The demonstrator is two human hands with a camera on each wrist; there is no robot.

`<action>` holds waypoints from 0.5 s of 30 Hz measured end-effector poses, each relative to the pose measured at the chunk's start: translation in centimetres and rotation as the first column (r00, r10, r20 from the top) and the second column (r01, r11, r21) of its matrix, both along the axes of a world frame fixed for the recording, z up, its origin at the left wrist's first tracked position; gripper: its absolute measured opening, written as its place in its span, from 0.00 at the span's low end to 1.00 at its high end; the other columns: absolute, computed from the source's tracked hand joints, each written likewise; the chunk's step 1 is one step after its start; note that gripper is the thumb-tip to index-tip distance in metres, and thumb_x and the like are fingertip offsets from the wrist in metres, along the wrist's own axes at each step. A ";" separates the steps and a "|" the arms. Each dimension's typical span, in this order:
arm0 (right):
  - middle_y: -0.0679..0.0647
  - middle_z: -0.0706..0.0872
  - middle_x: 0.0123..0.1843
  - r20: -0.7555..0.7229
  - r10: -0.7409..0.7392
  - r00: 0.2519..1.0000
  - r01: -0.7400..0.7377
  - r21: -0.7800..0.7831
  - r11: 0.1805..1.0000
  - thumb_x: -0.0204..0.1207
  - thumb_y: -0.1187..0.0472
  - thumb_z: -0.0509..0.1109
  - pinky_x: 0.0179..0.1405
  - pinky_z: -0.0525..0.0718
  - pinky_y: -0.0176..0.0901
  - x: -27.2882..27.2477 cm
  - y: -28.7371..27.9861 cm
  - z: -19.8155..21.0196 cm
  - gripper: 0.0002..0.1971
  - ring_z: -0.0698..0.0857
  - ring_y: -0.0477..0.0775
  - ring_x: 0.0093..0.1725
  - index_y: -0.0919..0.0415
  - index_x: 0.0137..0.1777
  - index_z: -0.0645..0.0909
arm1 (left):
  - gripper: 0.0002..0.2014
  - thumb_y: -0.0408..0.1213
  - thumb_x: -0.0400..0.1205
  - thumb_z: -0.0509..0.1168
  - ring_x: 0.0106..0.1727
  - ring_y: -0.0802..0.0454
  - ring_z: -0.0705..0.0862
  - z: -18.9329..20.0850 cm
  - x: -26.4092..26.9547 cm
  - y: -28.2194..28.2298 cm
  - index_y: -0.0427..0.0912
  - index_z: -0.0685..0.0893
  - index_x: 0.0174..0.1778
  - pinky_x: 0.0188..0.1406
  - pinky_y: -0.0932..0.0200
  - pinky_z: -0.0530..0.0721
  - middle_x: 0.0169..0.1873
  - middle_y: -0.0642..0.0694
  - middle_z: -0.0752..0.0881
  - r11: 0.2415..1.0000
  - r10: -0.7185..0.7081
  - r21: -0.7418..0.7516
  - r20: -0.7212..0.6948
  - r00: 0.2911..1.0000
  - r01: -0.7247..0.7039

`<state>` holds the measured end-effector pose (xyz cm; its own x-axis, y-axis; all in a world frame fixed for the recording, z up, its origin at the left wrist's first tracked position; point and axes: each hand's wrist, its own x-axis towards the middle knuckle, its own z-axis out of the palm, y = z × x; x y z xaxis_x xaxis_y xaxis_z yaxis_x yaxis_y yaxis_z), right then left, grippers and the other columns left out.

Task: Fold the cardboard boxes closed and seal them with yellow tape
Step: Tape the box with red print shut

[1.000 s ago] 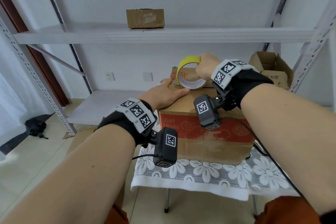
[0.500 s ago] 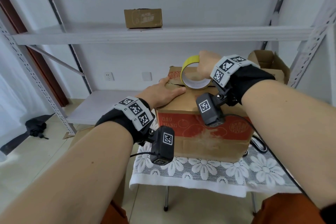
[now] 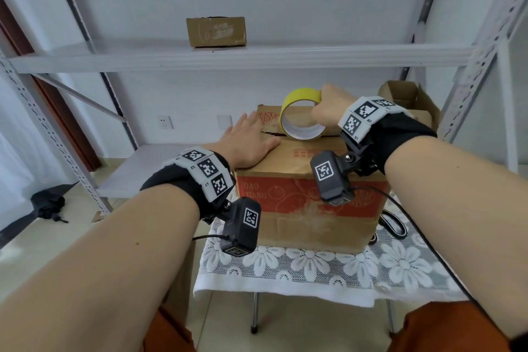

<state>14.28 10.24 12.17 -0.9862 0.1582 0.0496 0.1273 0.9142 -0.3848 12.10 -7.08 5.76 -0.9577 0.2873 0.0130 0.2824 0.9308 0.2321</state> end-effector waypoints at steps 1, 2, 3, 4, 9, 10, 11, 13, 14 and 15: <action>0.55 0.70 0.32 -0.004 0.007 1.000 -0.007 -0.012 1.000 0.81 0.68 0.60 0.24 0.64 0.40 0.0 0.1 -0.1 0.15 0.71 0.52 0.31 0.61 0.33 0.65 | 0.38 0.57 0.87 0.52 0.86 0.45 0.47 0.0 0.0 0.0 0.42 0.45 0.86 0.84 0.44 0.50 0.86 0.43 0.50 0.999 -0.022 0.039 0.008 1.000 0.022; 0.55 0.70 0.32 -0.003 0.016 1.000 -0.017 -0.018 1.000 0.81 0.68 0.60 0.25 0.65 0.40 -0.1 0.2 -0.1 0.14 0.73 0.55 0.33 0.62 0.33 0.66 | 0.37 0.55 0.88 0.53 0.86 0.44 0.51 0.1 0.1 -0.1 0.44 0.43 0.87 0.84 0.44 0.52 0.85 0.42 0.54 0.996 -0.036 0.079 0.011 0.999 0.035; 0.55 0.71 0.33 -0.008 0.033 0.999 -0.033 -0.022 0.999 0.80 0.69 0.60 0.26 0.66 0.40 -0.2 0.3 -0.2 0.12 0.74 0.57 0.36 0.62 0.35 0.68 | 0.37 0.53 0.88 0.54 0.85 0.43 0.54 0.1 0.1 -0.1 0.44 0.42 0.87 0.83 0.43 0.55 0.84 0.41 0.58 0.993 -0.044 0.113 0.010 0.999 0.043; 0.55 0.71 0.33 -0.008 0.043 0.999 -0.043 -0.027 0.999 0.80 0.70 0.60 0.28 0.68 0.41 -0.2 0.4 -0.2 0.08 0.75 0.58 0.38 0.63 0.39 0.70 | 0.38 0.52 0.88 0.55 0.85 0.44 0.56 0.1 0.2 -0.1 0.44 0.41 0.87 0.82 0.44 0.56 0.84 0.40 0.60 0.990 -0.042 0.133 0.010 0.999 0.041; 0.54 0.68 0.34 -0.046 0.095 0.994 -0.097 -0.027 0.995 0.79 0.72 0.57 0.27 0.67 0.41 -0.4 -0.3 -0.1 0.05 0.72 0.56 0.35 0.64 0.51 0.69 | 0.39 0.54 0.87 0.54 0.83 0.43 0.61 0.4 0.4 0.1 0.41 0.40 0.86 0.81 0.46 0.59 0.83 0.38 0.62 0.995 0.000 0.096 0.010 1.000 -0.001; 0.53 0.68 0.34 -0.051 0.100 0.994 -0.101 -0.015 0.995 0.79 0.73 0.57 0.31 0.69 0.42 -0.5 -0.5 0.0 0.05 0.73 0.58 0.37 0.64 0.51 0.68 | 0.39 0.55 0.87 0.53 0.83 0.43 0.61 0.4 0.4 0.2 0.41 0.40 0.86 0.81 0.46 0.58 0.83 0.39 0.62 0.997 0.007 0.075 0.011 1.000 -0.008; 0.53 0.68 0.34 -0.052 0.107 0.993 -0.107 -0.003 0.994 0.80 0.73 0.57 0.35 0.70 0.43 -0.5 -0.6 0.0 0.05 0.73 0.58 0.39 0.64 0.50 0.68 | 0.40 0.57 0.87 0.52 0.83 0.43 0.61 0.4 0.5 0.3 0.41 0.41 0.86 0.81 0.45 0.58 0.83 0.39 0.61 0.999 0.013 0.051 0.012 1.000 -0.014; 0.53 0.68 0.34 -0.037 0.109 0.993 -0.108 0.028 0.994 0.80 0.73 0.58 0.34 0.70 0.43 -0.7 -0.5 0.1 0.05 0.73 0.57 0.38 0.64 0.51 0.68 | 0.40 0.60 0.86 0.50 0.83 0.44 0.61 0.4 0.5 0.3 0.42 0.42 0.86 0.82 0.44 0.56 0.83 0.41 0.61 1.000 0.026 0.007 0.005 1.000 -0.026; 0.53 0.68 0.34 -0.026 0.110 0.994 -0.109 0.037 0.993 0.80 0.72 0.58 0.30 0.69 0.42 -0.7 -0.5 0.1 0.04 0.72 0.54 0.34 0.64 0.50 0.69 | 0.40 0.61 0.86 0.49 0.83 0.44 0.60 0.4 0.5 0.2 0.43 0.42 0.86 0.81 0.43 0.55 0.84 0.41 0.61 1.000 0.029 -0.011 0.000 1.000 -0.029; 0.54 0.69 0.34 -0.018 0.113 0.993 -0.112 0.044 0.993 0.80 0.72 0.58 0.26 0.67 0.41 -0.6 -0.4 0.1 0.04 0.70 0.52 0.31 0.64 0.50 0.69 | 0.40 0.62 0.86 0.49 0.84 0.44 0.60 0.4 0.5 0.2 0.43 0.43 0.86 0.81 0.42 0.55 0.84 0.42 0.61 0.999 0.031 -0.023 -0.003 1.000 -0.031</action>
<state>13.66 9.85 12.28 -0.9963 0.0437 0.0743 0.0152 0.9378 -0.3468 12.62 -6.91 6.16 -0.9661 0.2580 0.0090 0.2541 0.9442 0.2094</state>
